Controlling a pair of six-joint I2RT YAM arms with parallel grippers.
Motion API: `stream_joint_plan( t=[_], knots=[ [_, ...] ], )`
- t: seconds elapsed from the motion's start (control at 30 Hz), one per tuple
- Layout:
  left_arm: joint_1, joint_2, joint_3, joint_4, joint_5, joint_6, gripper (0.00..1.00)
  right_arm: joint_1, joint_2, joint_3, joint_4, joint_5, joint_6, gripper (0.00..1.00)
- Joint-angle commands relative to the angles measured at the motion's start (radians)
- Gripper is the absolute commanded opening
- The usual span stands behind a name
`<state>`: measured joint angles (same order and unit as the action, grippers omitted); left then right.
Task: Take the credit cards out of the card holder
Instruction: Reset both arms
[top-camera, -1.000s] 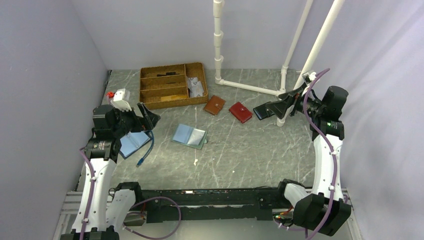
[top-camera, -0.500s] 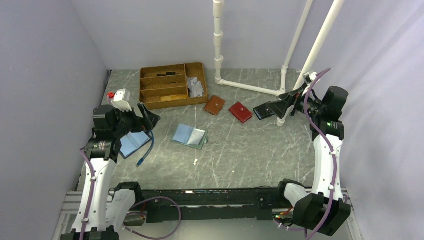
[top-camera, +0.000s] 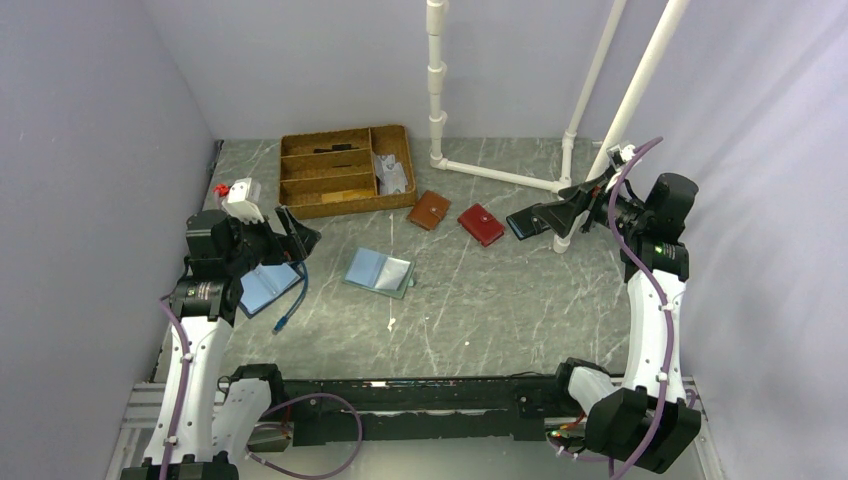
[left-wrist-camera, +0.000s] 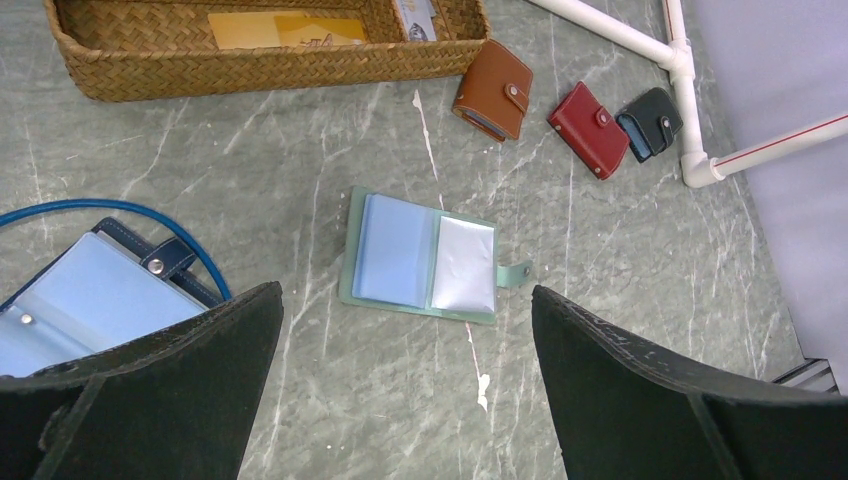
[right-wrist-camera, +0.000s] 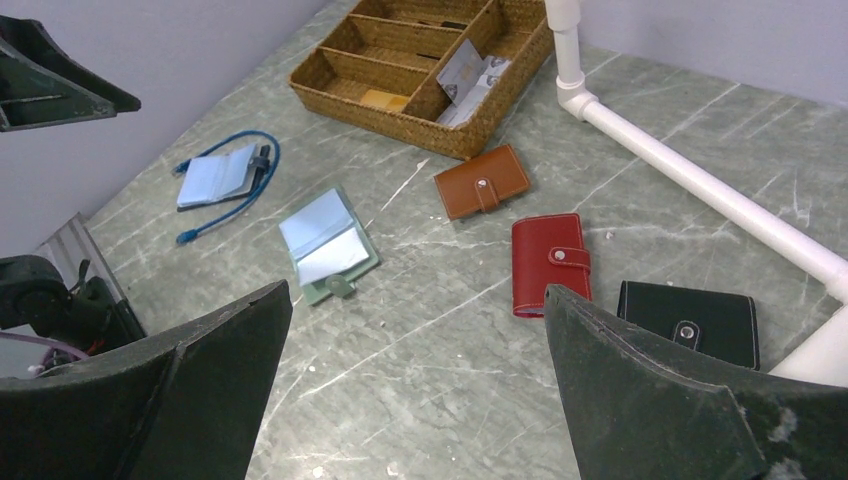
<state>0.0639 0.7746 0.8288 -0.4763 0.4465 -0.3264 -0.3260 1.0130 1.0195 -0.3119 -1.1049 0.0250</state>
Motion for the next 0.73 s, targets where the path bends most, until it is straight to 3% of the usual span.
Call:
stream_joint_plan(
  t=[0.0,0.7],
  knots=[
    [-0.001,-0.015,-0.002,0.02,-0.006,0.028,0.99,-0.007,-0.021,0.001,0.046,-0.001,0.009,1.0],
    [-0.001,-0.02,-0.004,0.022,-0.002,0.029,0.99,-0.021,-0.023,-0.004,0.047,-0.02,-0.01,1.0]
  ],
)
